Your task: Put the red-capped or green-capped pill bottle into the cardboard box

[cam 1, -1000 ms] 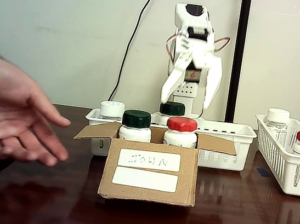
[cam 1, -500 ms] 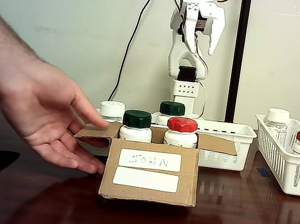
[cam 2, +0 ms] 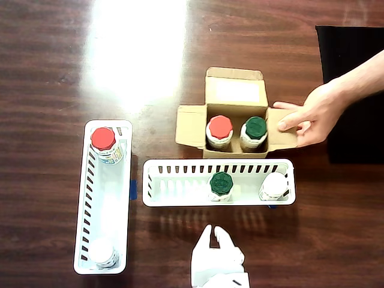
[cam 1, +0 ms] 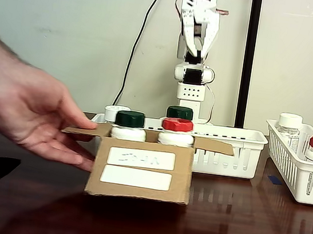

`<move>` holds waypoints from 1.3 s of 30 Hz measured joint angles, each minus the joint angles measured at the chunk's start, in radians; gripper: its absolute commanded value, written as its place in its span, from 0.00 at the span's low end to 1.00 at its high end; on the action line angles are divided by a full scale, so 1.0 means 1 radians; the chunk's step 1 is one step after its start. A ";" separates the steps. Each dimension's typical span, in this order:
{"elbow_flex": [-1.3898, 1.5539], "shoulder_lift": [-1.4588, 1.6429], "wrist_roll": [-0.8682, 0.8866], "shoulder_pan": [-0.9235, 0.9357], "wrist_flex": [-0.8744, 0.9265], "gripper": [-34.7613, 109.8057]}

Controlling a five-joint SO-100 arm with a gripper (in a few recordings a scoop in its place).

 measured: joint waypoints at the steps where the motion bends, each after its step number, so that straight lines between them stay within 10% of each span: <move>1: 0.034 0.040 0.000 0.003 0.000 0.25; 39: 0.836 0.169 -0.187 -0.161 -0.505 0.26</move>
